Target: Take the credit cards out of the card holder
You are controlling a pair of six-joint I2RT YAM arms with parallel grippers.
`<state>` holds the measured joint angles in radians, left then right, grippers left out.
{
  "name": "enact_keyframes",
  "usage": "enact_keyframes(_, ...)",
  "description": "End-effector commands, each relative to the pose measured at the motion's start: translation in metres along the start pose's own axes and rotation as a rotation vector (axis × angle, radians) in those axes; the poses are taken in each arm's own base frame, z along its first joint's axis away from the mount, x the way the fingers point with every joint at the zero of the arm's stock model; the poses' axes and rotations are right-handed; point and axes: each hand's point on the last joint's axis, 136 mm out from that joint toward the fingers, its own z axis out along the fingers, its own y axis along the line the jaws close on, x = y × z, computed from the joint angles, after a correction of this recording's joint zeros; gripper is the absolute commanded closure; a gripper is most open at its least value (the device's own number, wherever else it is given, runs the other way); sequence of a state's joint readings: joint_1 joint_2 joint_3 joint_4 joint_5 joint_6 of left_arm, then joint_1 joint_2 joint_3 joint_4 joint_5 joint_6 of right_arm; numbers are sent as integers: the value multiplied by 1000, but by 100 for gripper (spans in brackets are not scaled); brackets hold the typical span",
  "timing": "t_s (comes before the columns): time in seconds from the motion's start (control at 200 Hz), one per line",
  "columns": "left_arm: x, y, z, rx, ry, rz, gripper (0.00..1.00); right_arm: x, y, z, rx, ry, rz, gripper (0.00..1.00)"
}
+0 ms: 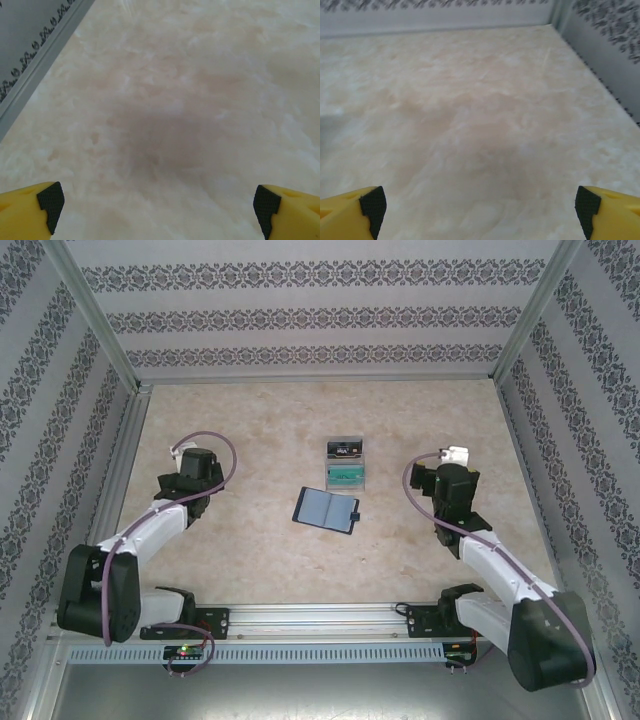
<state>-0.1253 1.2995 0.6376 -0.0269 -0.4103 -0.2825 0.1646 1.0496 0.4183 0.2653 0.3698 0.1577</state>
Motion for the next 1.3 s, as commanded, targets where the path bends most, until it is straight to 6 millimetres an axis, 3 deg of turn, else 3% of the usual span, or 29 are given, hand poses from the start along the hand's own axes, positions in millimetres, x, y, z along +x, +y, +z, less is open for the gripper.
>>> enact_keyframes(0.0,-37,-4,17,33,-146,-7,1,-15,-10,17,72,-92,23,2)
enact_keyframes(0.105,-31,-2,37,53,-146,-3,1,-5,-10,40,74,-71,4,2)
enact_keyframes(0.225,-26,-12,46,165,-206,0,1,-10,-4,55,47,-98,-48,2)
enact_keyframes(0.295,-22,-17,45,207,-211,8,1,0,-6,62,-1,-87,-9,2)
enact_keyframes(0.48,-7,-43,40,375,-288,83,0,4,4,62,-98,-161,-2,2)
enact_keyframes(0.505,-9,-47,38,392,-301,93,1,13,1,61,-91,-168,6,2)
enact_keyframes(0.58,-8,-47,39,392,-293,98,1,22,0,62,-90,-96,-5,2)
enact_keyframes(0.595,-9,-47,39,391,-293,96,1,13,2,64,-94,-107,-5,2)
enact_keyframes(0.65,-8,-47,39,390,-290,98,1,10,8,66,-119,-136,-17,2)
enact_keyframes(1.294,-7,-49,39,396,-283,110,1,12,16,65,-140,-116,-54,2)
